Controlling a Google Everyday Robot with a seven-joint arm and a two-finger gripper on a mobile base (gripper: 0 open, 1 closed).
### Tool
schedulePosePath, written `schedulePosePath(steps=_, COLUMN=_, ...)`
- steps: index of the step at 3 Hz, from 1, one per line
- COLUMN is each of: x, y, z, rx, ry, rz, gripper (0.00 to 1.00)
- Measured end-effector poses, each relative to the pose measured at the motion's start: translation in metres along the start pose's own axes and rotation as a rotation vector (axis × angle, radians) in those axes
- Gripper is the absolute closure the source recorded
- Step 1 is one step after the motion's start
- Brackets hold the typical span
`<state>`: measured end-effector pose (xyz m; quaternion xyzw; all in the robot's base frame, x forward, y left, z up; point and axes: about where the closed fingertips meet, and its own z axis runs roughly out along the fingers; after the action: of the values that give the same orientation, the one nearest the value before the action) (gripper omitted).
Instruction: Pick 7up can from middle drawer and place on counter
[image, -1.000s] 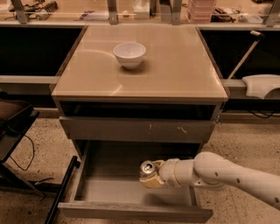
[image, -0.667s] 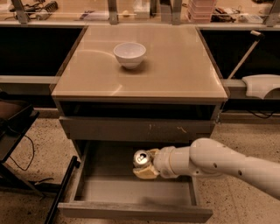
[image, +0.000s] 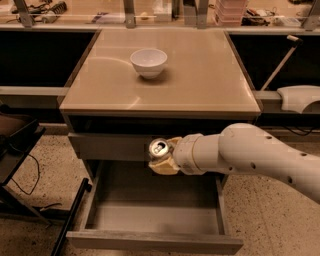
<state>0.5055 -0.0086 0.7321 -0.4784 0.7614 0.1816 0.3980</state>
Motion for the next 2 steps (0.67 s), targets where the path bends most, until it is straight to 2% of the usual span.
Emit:
schedulePosePath(steps=1, x=0.0, y=0.0, z=0.0, rx=0.0, ry=0.0, rz=-0.002, gripper=1.0)
schedulePosePath(steps=2, x=-0.032, y=-0.02, z=-0.035, rx=0.084, ry=0.014, rz=-0.026, gripper=1.0)
